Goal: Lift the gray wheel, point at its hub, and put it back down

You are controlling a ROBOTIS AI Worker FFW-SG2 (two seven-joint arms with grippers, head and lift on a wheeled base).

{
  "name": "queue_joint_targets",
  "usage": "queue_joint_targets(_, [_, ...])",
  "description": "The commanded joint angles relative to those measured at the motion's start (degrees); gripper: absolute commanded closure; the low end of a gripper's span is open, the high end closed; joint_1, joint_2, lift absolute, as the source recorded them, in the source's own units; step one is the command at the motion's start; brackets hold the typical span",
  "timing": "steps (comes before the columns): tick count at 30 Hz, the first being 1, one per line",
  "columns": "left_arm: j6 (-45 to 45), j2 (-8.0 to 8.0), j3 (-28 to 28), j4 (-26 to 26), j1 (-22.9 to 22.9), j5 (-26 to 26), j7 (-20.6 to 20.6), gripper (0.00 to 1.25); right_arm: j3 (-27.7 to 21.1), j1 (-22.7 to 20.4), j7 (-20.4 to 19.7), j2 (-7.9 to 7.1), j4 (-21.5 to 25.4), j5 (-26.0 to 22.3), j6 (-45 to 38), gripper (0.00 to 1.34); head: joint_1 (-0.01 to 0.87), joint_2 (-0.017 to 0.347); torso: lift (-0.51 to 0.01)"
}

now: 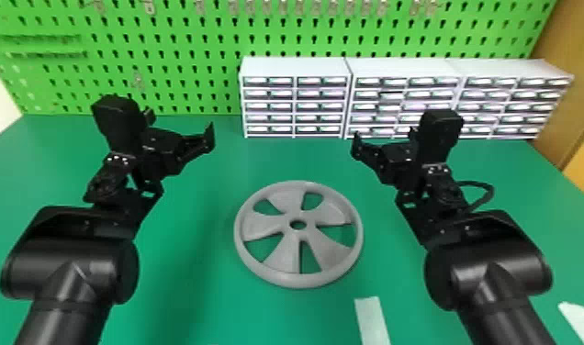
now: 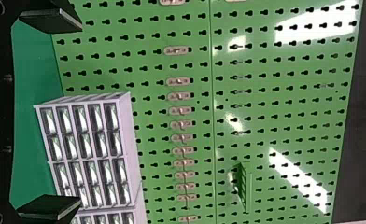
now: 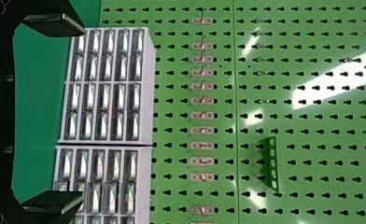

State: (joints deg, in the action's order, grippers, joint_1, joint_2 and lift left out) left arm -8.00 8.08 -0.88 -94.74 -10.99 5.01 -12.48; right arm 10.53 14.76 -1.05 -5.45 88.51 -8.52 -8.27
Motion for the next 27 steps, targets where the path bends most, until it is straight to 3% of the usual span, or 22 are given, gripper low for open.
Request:
queue_joint_targets(1, [0.0, 0.0, 0.0, 0.0, 0.0, 0.0, 0.0, 0.0, 0.02, -0.08, 0.0, 0.0, 0.26, 0.26, -0.43, 0.07, 0.692, 0.048, -0.088])
queue_joint_targets(19, [0.0, 0.0, -0.09, 0.0, -0.09, 0.09, 0.0, 0.0, -0.07, -0.08, 0.0, 0.0, 0.7, 0.26, -1.22, 0.07, 0.692, 0.048, -0.088])
queue_joint_targets(27, [0.0, 0.0, -0.09, 0.0, -0.09, 0.09, 0.0, 0.0, -0.51, 0.27, 0.0, 0.09, 3.87, 0.35, -8.43, 0.07, 0.692, 0.048, -0.088])
